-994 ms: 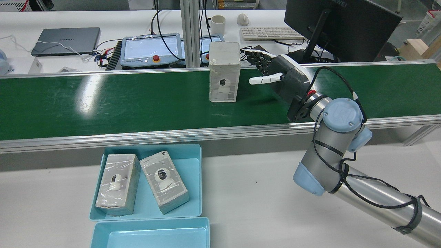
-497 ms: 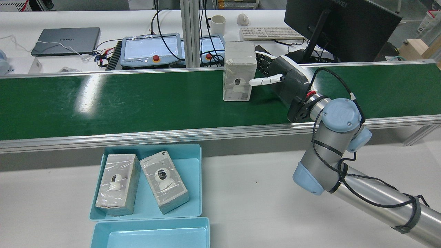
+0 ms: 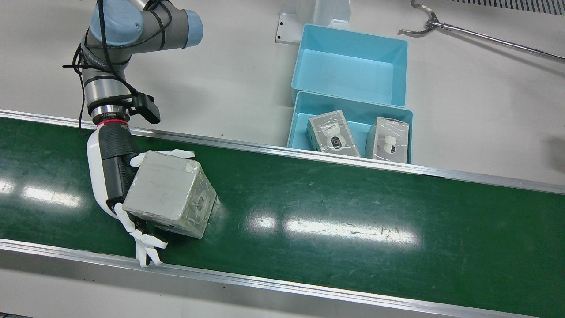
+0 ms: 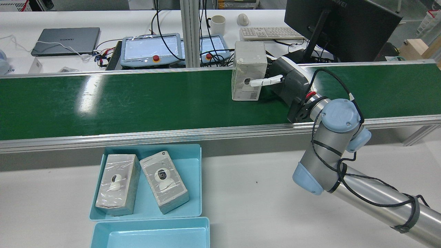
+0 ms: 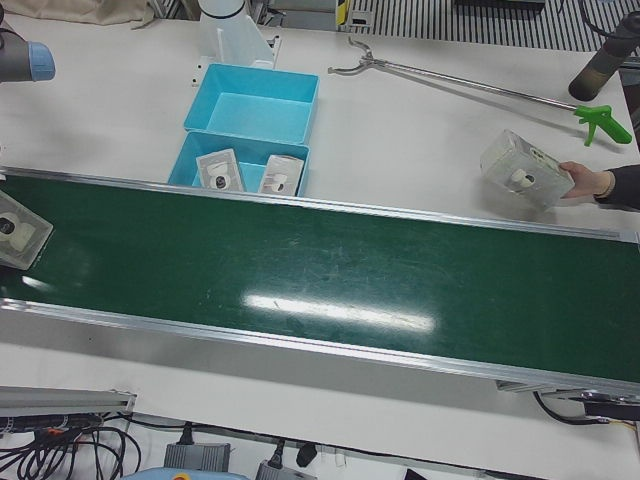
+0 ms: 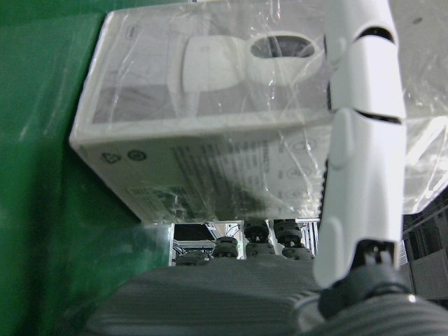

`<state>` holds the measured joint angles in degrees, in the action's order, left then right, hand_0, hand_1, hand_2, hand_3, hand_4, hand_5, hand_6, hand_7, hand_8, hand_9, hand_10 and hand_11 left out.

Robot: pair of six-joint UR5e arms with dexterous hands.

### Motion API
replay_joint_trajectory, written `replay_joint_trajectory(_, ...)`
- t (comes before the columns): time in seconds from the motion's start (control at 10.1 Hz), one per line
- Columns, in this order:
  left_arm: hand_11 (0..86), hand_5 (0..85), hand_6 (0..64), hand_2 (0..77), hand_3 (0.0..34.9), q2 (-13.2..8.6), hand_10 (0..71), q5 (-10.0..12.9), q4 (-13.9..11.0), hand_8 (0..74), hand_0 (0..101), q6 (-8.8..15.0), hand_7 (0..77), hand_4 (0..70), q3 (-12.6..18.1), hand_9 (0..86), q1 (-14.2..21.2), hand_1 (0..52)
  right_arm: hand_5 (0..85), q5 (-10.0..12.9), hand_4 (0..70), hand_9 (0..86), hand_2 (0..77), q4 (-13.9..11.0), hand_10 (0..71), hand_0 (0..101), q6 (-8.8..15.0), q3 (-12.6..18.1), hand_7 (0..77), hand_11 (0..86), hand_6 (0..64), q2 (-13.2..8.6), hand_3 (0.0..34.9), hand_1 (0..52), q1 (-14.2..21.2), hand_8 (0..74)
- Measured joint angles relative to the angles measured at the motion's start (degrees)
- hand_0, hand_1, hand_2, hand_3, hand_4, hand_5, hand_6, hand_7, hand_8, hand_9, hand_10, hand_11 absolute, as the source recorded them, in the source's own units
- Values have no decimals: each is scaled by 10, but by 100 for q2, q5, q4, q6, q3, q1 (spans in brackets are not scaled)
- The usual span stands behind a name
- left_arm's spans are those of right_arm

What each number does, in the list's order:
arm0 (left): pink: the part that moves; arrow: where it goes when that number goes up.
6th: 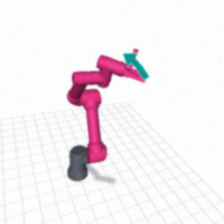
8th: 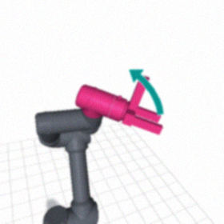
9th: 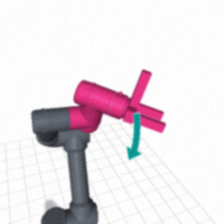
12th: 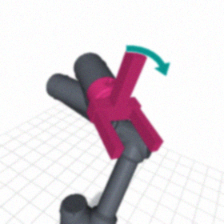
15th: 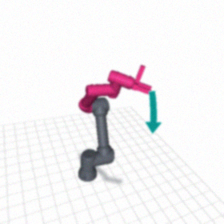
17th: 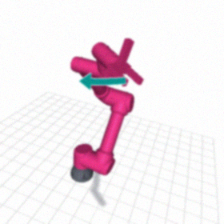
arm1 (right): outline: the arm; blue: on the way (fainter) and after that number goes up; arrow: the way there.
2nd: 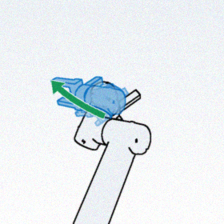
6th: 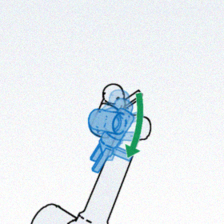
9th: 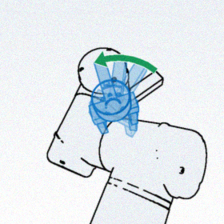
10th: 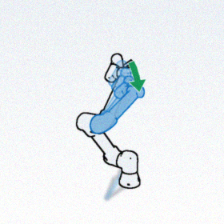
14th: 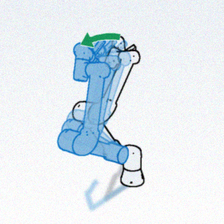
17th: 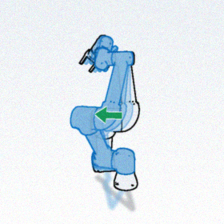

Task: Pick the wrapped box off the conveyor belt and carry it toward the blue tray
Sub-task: 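Close the right hand fingers around the white wrapped box, then lift the box off the belt and carry it toward the blue tray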

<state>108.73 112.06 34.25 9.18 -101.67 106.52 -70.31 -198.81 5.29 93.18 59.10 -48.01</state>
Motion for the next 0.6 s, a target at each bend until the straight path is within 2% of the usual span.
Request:
replay_joint_trajectory(0.1,5,11,5,11,0,0,5,0,0,5,0,0,5,0,0,0,0,0,229,0,109,60,136,0,0,477,3,-5,49,5,49,-5,0,147,1,22)
replay_joint_trajectory(0.2,5,11,5,11,0,0,0,0,0,5,0,0,5,0,0,5,0,0,322,0,120,60,164,-2,0,479,5,-7,49,5,49,-11,0,169,5,22)
replay_joint_trajectory(0.3,5,11,5,5,0,0,5,0,0,5,0,0,5,0,0,0,0,0,322,-2,120,60,164,-9,0,479,6,-9,49,5,49,-23,0,169,7,22)
replay_joint_trajectory(0.4,5,11,5,5,0,0,5,0,0,5,0,0,5,0,0,0,0,0,376,-6,142,185,229,-27,33,498,7,-10,202,11,158,-43,0,202,8,158)
replay_joint_trajectory(0.5,5,11,5,5,0,0,5,0,0,5,0,0,5,0,0,0,0,0,415,-12,158,267,273,-92,120,546,7,-4,256,71,224,-68,0,191,-11,235)
replay_joint_trajectory(0.6,5,11,5,11,0,0,0,0,0,5,0,0,5,0,0,5,0,0,491,-16,224,344,349,-180,213,578,5,26,305,175,305,-93,0,93,-53,349)
